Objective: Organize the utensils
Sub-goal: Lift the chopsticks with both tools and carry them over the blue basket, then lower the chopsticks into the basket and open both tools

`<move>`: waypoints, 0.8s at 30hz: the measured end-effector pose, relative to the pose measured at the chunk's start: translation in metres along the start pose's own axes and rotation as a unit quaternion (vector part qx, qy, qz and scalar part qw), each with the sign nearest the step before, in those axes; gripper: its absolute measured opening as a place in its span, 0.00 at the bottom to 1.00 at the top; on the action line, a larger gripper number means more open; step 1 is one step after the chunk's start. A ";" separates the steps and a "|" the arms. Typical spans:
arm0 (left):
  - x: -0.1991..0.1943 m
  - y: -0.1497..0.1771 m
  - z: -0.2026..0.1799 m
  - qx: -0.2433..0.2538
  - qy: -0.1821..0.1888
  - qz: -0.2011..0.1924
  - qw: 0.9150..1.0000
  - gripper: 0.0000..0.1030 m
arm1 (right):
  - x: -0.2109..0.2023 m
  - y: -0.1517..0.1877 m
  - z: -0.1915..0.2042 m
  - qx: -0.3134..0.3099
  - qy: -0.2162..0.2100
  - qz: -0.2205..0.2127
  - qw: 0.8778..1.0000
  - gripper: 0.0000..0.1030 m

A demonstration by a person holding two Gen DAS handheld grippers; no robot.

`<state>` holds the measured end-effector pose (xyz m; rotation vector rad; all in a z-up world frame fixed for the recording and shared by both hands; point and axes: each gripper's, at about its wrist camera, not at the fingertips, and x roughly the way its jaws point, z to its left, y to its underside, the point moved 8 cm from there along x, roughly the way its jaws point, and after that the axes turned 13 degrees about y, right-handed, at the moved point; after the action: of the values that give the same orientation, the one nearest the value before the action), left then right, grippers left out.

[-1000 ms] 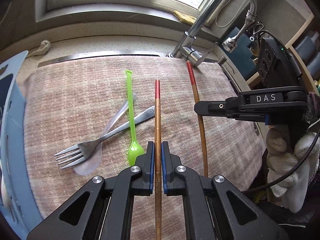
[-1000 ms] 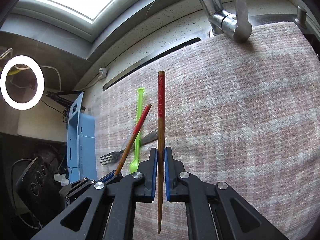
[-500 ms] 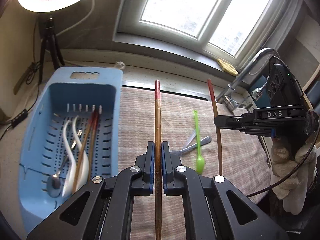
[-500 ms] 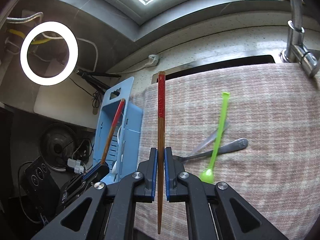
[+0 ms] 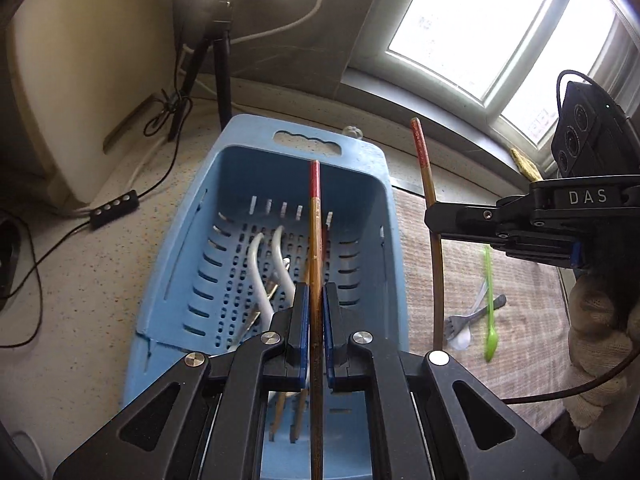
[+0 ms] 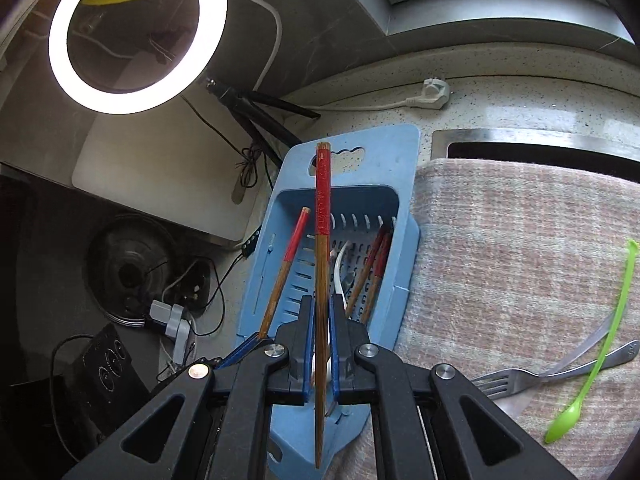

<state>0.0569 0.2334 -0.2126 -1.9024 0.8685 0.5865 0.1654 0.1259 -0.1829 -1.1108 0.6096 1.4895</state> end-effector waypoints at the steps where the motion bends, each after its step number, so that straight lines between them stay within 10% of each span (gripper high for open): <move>1: 0.000 -0.001 0.004 -0.004 -0.004 -0.002 1.000 0.05 | 0.006 -0.001 0.004 -0.005 0.006 0.003 1.000 0.06; 10: -0.010 -0.001 0.022 -0.021 -0.034 -0.014 0.999 0.17 | 0.040 -0.001 0.007 -0.030 0.055 0.032 0.998 0.23; 24: -0.053 0.015 -0.007 -0.035 -0.040 -0.068 0.996 0.18 | -0.016 0.006 -0.003 -0.074 0.047 -0.009 0.996 0.25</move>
<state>0.0120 0.2395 -0.1800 -1.9703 0.6682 0.6122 0.1592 0.1147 -0.1715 -1.3036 0.5582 1.4927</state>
